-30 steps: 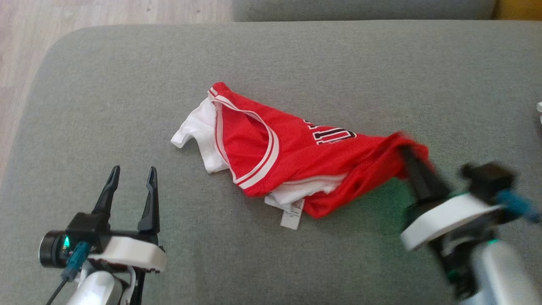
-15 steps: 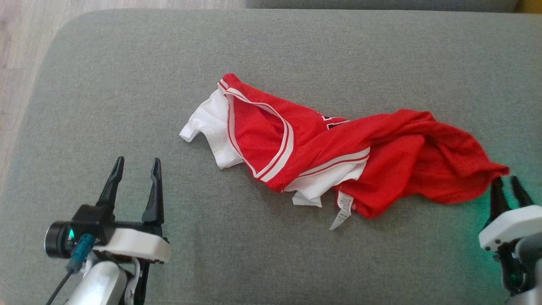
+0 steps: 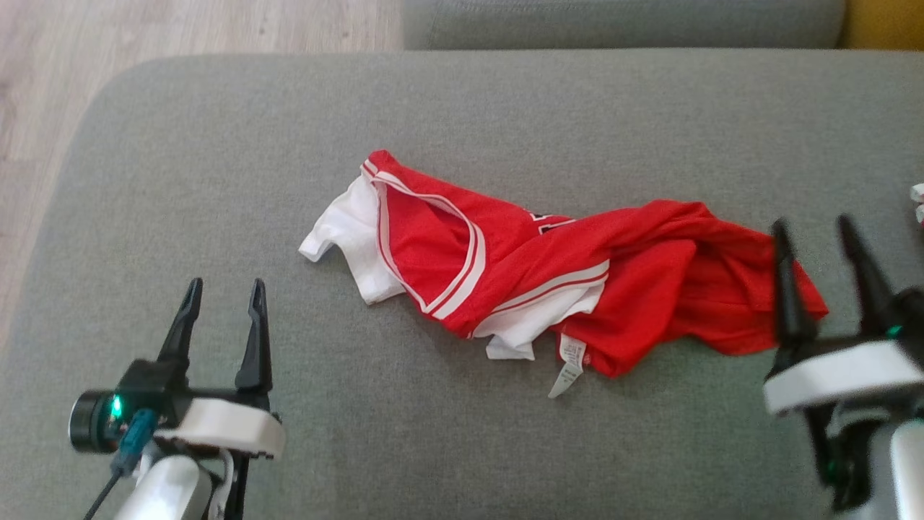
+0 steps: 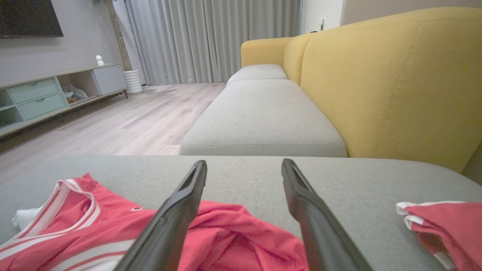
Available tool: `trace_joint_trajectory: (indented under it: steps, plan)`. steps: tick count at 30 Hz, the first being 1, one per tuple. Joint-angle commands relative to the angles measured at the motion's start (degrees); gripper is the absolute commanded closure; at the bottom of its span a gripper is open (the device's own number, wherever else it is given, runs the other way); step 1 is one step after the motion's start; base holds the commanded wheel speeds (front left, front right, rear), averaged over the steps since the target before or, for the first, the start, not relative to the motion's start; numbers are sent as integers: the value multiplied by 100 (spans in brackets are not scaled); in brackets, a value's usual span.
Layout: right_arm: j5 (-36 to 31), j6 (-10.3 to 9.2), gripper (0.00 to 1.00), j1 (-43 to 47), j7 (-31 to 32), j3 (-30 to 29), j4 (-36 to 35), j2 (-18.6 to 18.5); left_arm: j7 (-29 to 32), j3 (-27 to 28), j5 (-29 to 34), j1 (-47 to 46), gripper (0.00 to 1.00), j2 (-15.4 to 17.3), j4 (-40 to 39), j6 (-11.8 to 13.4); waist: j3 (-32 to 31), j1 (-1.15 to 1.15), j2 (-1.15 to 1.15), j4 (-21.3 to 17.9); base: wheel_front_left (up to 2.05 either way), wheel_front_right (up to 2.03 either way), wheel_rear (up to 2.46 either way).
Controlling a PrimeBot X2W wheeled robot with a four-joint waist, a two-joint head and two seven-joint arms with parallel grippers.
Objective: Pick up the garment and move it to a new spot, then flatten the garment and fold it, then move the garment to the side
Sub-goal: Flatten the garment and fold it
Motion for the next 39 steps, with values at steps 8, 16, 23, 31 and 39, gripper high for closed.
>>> trace_joint_trajectory:
  steps: [8,16,23,31,39]
  plan:
    - [124,-4,0,668,291,610,-862,112,70,244,-58,111,0,287,-357,172,-226,0,0,-94,0,0,0]
    - [157,-4,0,729,353,639,-965,165,158,239,-70,220,0,343,-528,261,-228,0,0,-115,0,0,0]
    - [184,-4,0,695,400,646,-995,185,371,79,-217,170,0,229,-629,131,-133,0,0,-81,0,0,0]
    - [185,-4,0,583,434,665,-1016,195,1448,-1097,-360,-213,0,-515,-499,-462,104,0,0,-116,0,0,0]
    - [231,-4,0,390,437,742,-967,199,1524,-1360,-537,-885,0,-1191,468,-815,392,0,0,-326,0,0,0]
